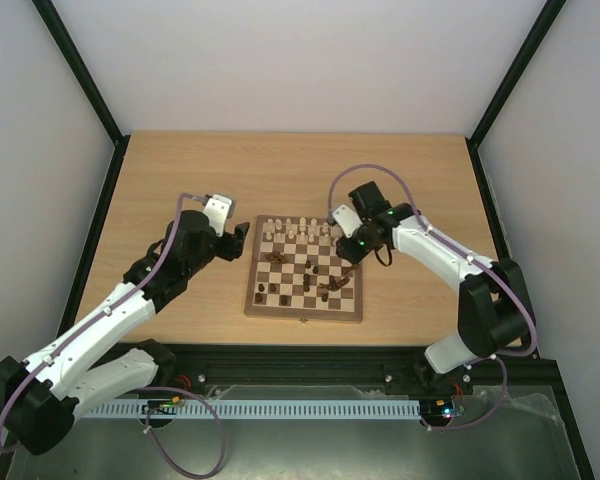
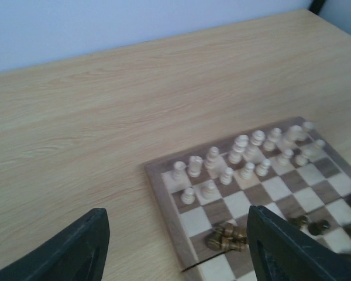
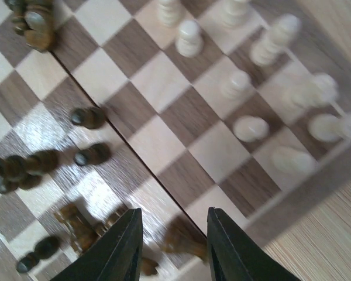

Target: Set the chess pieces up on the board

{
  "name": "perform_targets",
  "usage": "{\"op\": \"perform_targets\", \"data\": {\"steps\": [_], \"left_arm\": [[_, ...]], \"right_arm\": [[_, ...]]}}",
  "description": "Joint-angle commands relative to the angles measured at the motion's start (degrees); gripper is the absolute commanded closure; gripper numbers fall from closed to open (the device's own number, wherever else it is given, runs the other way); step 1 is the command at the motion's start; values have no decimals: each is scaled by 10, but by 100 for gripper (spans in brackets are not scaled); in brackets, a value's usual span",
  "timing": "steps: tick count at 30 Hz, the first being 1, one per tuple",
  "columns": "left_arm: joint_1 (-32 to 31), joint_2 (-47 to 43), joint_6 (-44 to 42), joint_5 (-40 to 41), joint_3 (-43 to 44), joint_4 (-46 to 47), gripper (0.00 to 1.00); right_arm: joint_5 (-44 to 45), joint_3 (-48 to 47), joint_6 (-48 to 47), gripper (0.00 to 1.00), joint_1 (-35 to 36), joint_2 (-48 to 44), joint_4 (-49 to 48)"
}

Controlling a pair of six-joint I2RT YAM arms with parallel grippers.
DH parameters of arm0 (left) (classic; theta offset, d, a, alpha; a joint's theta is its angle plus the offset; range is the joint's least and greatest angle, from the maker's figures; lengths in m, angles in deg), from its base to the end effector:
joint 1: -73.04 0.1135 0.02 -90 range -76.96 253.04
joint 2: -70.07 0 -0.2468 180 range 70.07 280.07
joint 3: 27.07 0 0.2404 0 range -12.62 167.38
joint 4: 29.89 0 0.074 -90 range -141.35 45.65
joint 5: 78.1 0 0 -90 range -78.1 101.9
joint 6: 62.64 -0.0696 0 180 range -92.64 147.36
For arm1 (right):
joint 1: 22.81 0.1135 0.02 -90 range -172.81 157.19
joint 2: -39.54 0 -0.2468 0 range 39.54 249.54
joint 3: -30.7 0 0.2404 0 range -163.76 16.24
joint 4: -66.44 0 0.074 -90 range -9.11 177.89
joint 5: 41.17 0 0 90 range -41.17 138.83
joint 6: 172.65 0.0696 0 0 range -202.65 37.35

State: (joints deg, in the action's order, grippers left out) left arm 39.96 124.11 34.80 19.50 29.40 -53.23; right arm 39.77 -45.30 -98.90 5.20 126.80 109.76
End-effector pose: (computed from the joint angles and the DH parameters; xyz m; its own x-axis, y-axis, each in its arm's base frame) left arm 0.2135 -0.1281 0.2724 -0.3532 0.0769 -0.9324 0.3951 0.9156 -0.0742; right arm 0.2833 0.1631 0.1968 -0.5384 -0.5994 -0.5923 -0.7239 0.6888 -0.0390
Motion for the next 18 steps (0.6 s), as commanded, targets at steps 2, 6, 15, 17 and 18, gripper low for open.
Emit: {"op": "perform_targets", "data": {"steps": [2, 6, 15, 17, 18], "left_arm": [[-5, 17, -24, -115, 5, 18, 38], [-31, 83, -12, -139, 67, -28, 50], [-170, 324, 11, -125, 257, -134, 47], [-186, 378, 9, -124, 301, -151, 47], [-191, 403, 8, -124, 322, -156, 47]], "right_arm": [[-40, 17, -32, 69, -64, -24, 59], [-105, 27, -17, 68, -143, -47, 58], [-132, 117, 56, 59, -253, -147, -26], [-127, 128, 73, 55, -273, -162, -38], [-129, 129, 79, 54, -281, -170, -42]]}}
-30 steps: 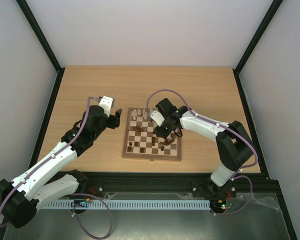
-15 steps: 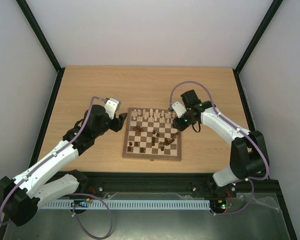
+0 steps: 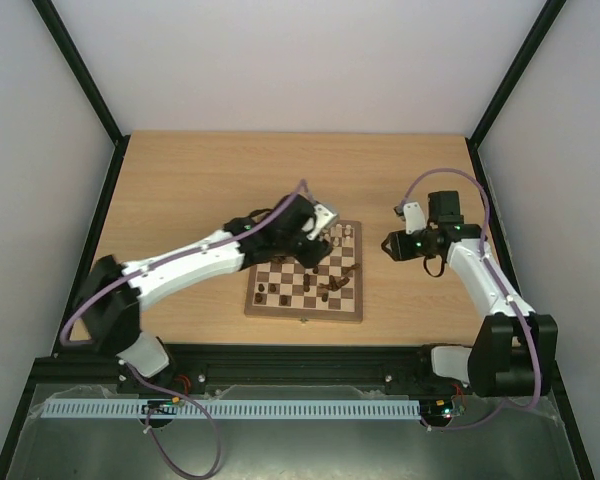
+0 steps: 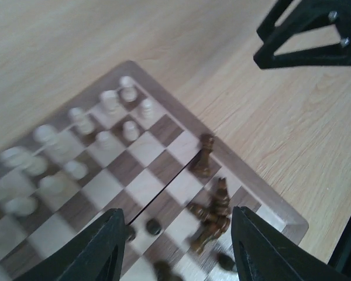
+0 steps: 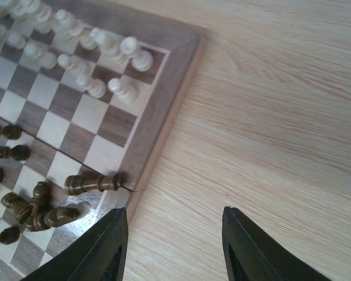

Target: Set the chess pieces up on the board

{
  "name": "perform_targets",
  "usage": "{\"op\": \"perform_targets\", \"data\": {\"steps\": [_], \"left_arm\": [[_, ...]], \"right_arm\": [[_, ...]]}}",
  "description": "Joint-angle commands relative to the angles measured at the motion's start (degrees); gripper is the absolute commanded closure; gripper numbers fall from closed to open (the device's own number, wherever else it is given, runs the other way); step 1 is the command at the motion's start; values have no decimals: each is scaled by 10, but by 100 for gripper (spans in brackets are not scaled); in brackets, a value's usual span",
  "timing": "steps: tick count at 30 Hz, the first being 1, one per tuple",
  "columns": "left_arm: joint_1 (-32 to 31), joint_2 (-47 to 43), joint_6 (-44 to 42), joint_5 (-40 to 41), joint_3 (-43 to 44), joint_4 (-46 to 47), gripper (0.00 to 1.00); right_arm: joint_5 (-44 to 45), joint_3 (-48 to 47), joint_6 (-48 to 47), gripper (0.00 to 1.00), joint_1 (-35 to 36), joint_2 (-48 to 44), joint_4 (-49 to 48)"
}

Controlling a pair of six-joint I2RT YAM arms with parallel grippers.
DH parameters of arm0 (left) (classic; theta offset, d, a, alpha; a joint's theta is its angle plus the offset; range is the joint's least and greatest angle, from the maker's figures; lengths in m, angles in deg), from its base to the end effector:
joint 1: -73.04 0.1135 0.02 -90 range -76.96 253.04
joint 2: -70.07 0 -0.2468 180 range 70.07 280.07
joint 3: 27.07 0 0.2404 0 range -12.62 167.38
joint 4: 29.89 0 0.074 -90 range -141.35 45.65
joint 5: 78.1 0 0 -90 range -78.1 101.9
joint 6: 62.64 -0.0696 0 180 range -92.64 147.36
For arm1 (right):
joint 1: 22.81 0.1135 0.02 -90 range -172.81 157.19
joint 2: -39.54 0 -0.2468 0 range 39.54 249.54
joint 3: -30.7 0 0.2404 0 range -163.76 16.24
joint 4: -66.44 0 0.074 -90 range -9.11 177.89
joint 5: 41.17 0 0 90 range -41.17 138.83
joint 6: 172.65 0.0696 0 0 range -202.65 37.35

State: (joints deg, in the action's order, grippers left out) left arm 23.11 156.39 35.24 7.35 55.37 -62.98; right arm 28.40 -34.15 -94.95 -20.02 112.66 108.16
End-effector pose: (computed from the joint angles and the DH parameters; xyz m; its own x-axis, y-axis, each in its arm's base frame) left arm 0.2266 -0.2779 0.2573 -0.4937 0.3746 -0.7849 0.7430 0.6507 -0.1568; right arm 0.2742 0.0377 0.2085 -0.6900 -0.2335 -0.6851 -0.4265 0.8959 0.1243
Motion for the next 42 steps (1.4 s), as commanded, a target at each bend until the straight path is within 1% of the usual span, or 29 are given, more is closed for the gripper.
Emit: {"op": "perform_targets", "data": {"steps": [1, 2, 5, 8, 12, 16, 21, 26, 30, 39, 42], "left_arm": [[-27, 103, 3, -6, 81, -63, 47], [-31, 127, 1, -13, 99, -69, 48], [-42, 199, -3, -21, 176, -102, 55], [-56, 256, -13, -21, 235, -143, 54], [-71, 303, -25, -15, 277, -164, 54], [-74, 337, -28, 1, 306, -188, 57], [-75, 354, -29, -1, 313, -198, 57], [-75, 372, -28, 26, 320, -209, 58], [-74, 383, -26, 32, 322, -207, 63], [-75, 400, -43, 23, 324, -201, 67], [-75, 407, -48, 20, 324, -202, 72]], "right_arm": [[-16, 17, 44, 53, -39, -34, -28], [-14, 17, 47, 53, -44, -40, -29], [-18, 23, 54, 51, -48, -61, -34], [-13, 30, 53, 49, -49, -79, -40], [-10, 35, 48, 48, -49, -88, -41], [-10, 34, 44, 48, -49, -88, -37], [-8, 35, 41, 48, -49, -89, -38], [-10, 35, 38, 48, -49, -91, -36], [-8, 37, 35, 48, -49, -91, -36], [-10, 38, 31, 48, -49, -83, -35], [-10, 39, 29, 48, -49, -80, -35]]}}
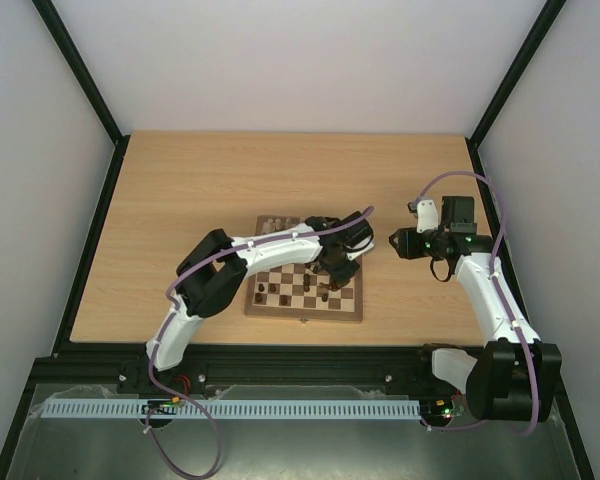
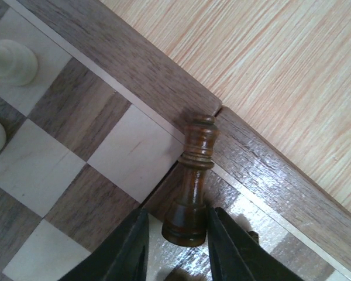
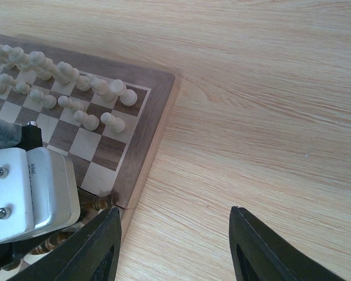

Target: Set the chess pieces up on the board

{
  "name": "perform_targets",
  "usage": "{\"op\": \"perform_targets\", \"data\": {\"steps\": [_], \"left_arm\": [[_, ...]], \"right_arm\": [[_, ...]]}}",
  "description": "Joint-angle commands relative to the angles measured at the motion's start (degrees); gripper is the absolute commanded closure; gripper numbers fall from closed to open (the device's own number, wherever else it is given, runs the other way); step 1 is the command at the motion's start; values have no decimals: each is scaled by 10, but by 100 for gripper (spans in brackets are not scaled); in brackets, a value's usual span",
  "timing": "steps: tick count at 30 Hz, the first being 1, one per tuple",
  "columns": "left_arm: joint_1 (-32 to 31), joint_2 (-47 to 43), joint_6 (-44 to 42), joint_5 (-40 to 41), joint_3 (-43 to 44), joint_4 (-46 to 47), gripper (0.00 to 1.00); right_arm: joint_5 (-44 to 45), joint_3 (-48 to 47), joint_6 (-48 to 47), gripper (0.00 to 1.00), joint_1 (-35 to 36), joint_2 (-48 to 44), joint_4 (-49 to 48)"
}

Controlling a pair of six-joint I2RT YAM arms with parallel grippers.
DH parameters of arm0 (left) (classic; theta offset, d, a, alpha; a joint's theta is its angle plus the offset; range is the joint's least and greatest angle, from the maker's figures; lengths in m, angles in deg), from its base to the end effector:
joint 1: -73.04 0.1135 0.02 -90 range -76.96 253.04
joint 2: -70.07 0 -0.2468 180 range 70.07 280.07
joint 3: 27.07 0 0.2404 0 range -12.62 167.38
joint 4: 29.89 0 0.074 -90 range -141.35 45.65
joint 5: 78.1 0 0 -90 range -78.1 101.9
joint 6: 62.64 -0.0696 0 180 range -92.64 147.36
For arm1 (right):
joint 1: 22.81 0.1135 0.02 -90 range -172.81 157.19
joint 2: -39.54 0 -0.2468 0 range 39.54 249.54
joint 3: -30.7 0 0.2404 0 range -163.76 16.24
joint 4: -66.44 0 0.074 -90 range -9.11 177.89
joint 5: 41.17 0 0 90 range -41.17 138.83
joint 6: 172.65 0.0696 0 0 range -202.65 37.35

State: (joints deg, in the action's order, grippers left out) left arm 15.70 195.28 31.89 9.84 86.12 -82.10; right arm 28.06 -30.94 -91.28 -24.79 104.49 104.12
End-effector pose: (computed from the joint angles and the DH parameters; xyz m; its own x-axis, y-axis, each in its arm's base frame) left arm 0.2460 -0.3885 0.1358 -0.5516 0.7142 -0.4308 0.8087 0.5844 -0.0666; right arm 0.2612 0.0157 0.2320 -0.6128 -0.1192 -0.7812 -0.3309 0.9364 0.1167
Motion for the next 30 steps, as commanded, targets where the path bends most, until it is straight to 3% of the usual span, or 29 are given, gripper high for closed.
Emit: {"op": "perform_targets", "data": {"steps": [1, 9, 15, 18, 24, 30], "left_arm": [[0, 19, -15, -5, 16, -11, 74], [0, 7, -20, 7, 6, -2, 87], [2, -105, -5, 10, -89, 122, 90], [2, -183, 12, 8, -158, 205, 91], [2, -267, 40, -31, -253, 312, 91], [2, -294, 64, -53, -291, 363, 90]], "right_arm": [[-7, 6, -7, 48, -1, 2, 6], [-10, -4, 3, 48, -1, 9, 7], [-63, -67, 23, 48, -1, 25, 52], [-122, -103, 30, 45, -1, 36, 87], [-328, -141, -1, 40, 0, 86, 182], [-411, -186, -84, 44, 0, 137, 299]]}}
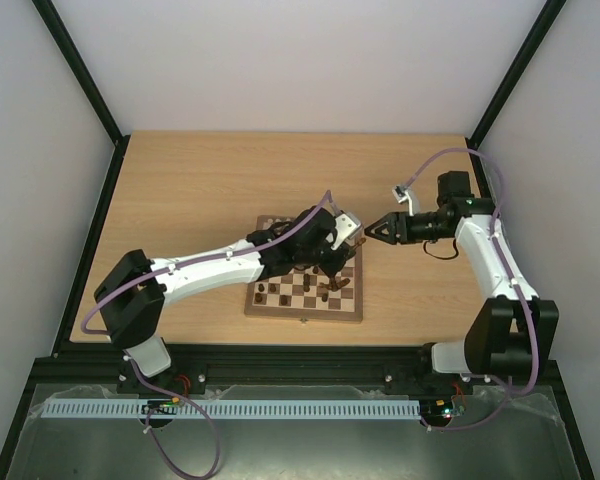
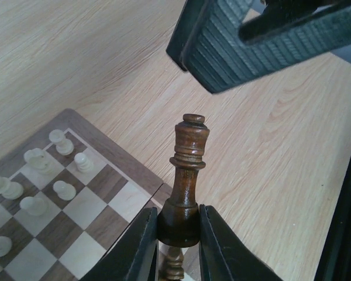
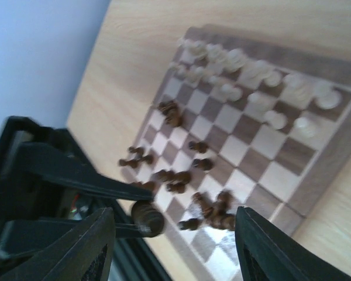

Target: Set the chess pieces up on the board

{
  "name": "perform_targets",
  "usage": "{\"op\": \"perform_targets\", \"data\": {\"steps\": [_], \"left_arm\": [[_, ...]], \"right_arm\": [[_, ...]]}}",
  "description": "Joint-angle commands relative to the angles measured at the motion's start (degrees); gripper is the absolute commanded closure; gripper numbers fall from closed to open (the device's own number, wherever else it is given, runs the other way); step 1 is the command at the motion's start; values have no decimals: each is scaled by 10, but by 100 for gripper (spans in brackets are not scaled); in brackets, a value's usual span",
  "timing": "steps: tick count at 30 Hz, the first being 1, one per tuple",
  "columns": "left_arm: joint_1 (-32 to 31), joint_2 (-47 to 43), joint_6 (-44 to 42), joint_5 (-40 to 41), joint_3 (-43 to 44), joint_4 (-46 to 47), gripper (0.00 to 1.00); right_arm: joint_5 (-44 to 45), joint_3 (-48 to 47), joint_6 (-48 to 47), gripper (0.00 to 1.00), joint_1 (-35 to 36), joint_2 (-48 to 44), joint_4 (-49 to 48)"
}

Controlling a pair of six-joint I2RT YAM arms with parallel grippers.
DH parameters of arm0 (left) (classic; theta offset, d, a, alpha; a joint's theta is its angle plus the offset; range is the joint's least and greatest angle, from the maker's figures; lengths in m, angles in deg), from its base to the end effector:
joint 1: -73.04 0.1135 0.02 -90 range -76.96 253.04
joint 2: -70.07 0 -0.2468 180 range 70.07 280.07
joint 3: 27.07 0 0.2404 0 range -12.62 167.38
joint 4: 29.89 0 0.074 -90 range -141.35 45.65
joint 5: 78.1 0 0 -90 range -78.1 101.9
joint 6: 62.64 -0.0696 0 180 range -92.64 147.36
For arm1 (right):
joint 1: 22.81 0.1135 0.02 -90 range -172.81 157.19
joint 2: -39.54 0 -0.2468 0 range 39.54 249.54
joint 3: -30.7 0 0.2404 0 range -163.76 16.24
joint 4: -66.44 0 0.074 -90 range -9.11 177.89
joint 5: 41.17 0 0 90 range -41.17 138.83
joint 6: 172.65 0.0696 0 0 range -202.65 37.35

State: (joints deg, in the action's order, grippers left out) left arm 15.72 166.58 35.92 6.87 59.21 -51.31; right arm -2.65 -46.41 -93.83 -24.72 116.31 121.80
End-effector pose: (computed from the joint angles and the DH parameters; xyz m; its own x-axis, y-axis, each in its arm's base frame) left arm 0.2144 -0.3455 0.2408 -0.4110 0.3660 -0.8349 0.8268 0.5355 -0.1722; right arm 0.2729 0.0454 0.2590 -0.7205 -0.0968 -0.6867 -0.5782 0.6306 0.5177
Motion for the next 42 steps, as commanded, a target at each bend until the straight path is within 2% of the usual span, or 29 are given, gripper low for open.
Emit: {"op": "perform_targets", "data": {"steps": [1, 5, 14, 23, 30, 32, 33, 34, 35, 36, 41, 42], "left_arm": [[2, -7, 25, -26, -22, 58, 90], [1, -4, 28, -33, -17, 62, 90], [-2, -14, 32, -34, -23, 70, 90], [-2, -13, 27, -32, -25, 66, 90], [-2, -21, 16, -30, -31, 67, 87], [-2, -21, 13, -26, -29, 59, 78], [-2, -22, 12, -23, -27, 52, 70], [-2, -23, 10, -21, -25, 44, 59], [-2, -28, 8, -21, -22, 34, 43], [-2, -34, 5, -20, -19, 22, 32], [12, -96, -15, -1, -15, -53, 19], [18, -112, -18, 20, -17, -69, 5]], "right_arm": [[-114, -33, -65, 44, 0, 22, 132], [-125, -15, -66, 47, 7, 20, 123], [-91, 18, -47, 54, 38, 25, 86], [-87, 20, -36, 78, 41, 21, 65], [-64, 28, -21, 86, 42, 4, 32], [-55, 33, -16, 87, 42, -4, 18], [-50, 35, -15, 88, 41, -10, 11], [-47, 38, -14, 88, 42, -16, 3], [-43, 42, -13, 88, 42, -22, -5], [-38, 46, -12, 88, 43, -28, -14], [0, 58, -4, 88, 55, -54, -51], [11, 58, -4, 88, 61, -57, -55]]}}
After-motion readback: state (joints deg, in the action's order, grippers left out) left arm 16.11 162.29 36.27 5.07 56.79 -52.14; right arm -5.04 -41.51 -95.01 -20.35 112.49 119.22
